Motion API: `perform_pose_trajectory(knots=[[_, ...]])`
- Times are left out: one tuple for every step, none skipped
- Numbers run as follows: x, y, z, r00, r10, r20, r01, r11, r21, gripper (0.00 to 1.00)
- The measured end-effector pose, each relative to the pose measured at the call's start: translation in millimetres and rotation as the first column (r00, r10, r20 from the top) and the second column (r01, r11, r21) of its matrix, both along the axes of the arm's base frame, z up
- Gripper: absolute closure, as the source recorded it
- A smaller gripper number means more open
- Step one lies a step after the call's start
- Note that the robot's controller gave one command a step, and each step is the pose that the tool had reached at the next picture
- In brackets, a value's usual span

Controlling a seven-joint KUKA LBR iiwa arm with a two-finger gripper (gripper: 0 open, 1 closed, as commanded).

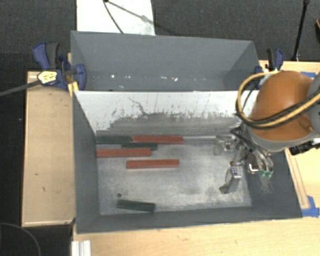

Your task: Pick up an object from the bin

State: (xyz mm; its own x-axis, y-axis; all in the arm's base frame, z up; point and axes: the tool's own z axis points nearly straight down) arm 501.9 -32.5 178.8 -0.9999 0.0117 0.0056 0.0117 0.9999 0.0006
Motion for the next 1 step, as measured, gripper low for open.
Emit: perform_pose_trajectory(knots=[[58.5,50.2,-110.8,0.998,0.069,0.005,-0.069,0.998,0.002,0.0]])
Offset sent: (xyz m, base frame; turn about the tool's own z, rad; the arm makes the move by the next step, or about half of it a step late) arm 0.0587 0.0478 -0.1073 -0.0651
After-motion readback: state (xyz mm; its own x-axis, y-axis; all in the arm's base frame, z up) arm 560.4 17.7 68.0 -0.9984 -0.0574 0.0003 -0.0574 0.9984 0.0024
